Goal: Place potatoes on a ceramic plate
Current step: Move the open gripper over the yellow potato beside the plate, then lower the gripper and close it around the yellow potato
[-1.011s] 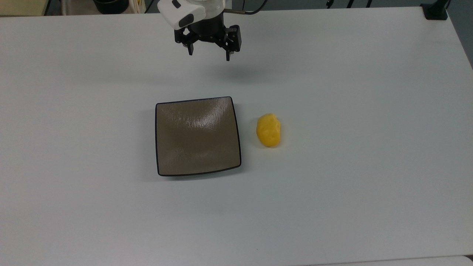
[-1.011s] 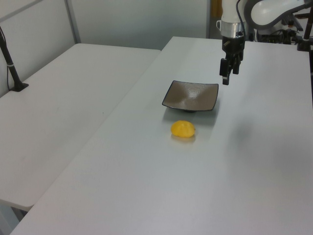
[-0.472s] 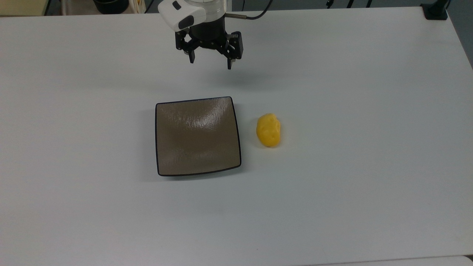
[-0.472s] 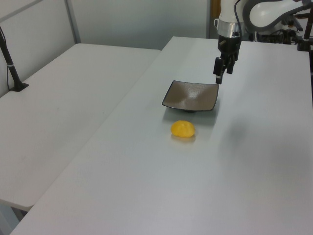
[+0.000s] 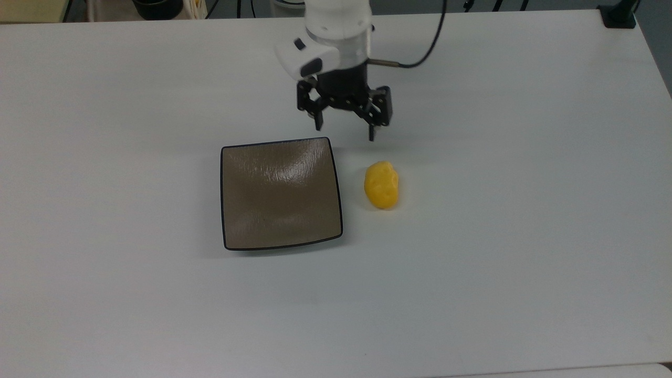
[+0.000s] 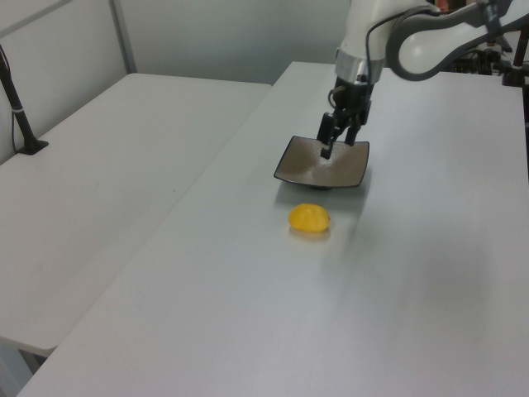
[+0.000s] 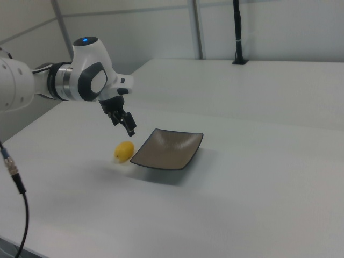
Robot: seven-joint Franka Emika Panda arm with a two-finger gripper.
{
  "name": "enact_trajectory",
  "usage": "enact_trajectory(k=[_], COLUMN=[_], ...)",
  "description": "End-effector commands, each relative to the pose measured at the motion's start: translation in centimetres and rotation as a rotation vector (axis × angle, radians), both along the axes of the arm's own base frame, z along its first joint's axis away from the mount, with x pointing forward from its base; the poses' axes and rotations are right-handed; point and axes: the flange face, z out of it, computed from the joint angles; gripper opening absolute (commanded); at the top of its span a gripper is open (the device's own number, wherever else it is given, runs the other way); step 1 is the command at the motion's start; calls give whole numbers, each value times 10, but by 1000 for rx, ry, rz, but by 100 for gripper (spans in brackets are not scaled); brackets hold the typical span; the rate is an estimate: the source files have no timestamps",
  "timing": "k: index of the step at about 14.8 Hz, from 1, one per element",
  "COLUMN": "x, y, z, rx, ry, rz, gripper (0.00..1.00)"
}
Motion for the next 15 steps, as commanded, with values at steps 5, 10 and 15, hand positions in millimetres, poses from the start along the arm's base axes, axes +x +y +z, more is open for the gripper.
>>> enact_trajectory(k=[5,10,15], x=[42,44,43], y=[81,96,100], z=[-70,-111,-126], rx=[-46,-83,-135], ry=[-13,22,22], rz=[46,73,116], gripper=[100,100,41])
